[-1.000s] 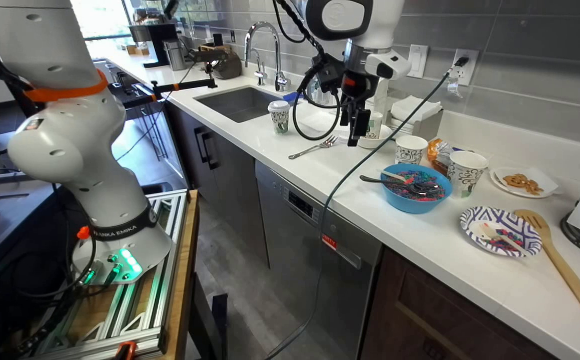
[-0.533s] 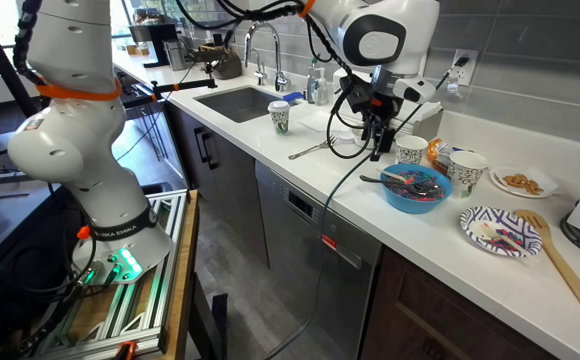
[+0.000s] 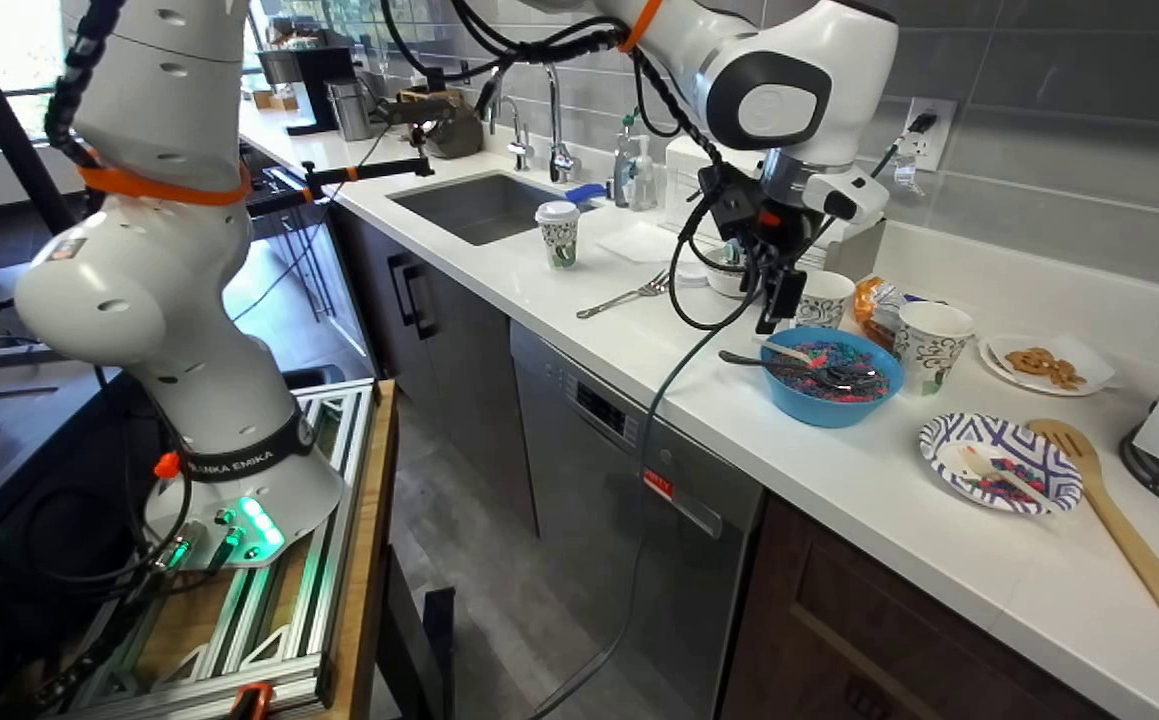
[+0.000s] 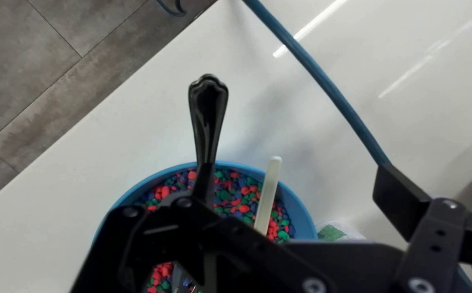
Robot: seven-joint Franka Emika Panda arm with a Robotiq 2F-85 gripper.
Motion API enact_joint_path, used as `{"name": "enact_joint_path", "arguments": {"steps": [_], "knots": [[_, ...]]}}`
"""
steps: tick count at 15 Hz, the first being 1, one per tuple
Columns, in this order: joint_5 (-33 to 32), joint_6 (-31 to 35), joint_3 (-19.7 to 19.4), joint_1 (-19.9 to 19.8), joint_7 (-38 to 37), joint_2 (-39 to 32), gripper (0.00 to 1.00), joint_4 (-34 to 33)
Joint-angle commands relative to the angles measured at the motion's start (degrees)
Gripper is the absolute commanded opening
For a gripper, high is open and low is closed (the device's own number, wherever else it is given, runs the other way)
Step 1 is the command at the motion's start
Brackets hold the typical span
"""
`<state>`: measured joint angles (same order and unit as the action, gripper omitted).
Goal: Use the white knife to place some cereal from the blue bowl into the black and white bowl then put the knife in the second coffee cup from the right.
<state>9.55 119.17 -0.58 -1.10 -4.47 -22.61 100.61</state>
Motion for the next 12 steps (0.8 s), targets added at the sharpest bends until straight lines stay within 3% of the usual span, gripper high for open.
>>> {"name": "enact_joint_path", "arguments": {"steps": [1, 6, 7, 10, 12], "knots": [[-0.1, 3.0, -0.2, -0.1, -1.1, -2.4, 1.00, -1.3], [-1.0, 10.5, -0.9, 0.2, -2.5, -4.7, 1.00, -1.5], [-0.9, 11.6, -1.0, 0.3, -3.0, -5.0, 0.94, -1.5], [-1.5, 13.6, -1.2, 0.5, -3.8, -5.8, 0.58, -1.7], [-2.1, 14.1, -1.4, 0.7, -4.5, -6.2, 0.46, -1.9]]}}
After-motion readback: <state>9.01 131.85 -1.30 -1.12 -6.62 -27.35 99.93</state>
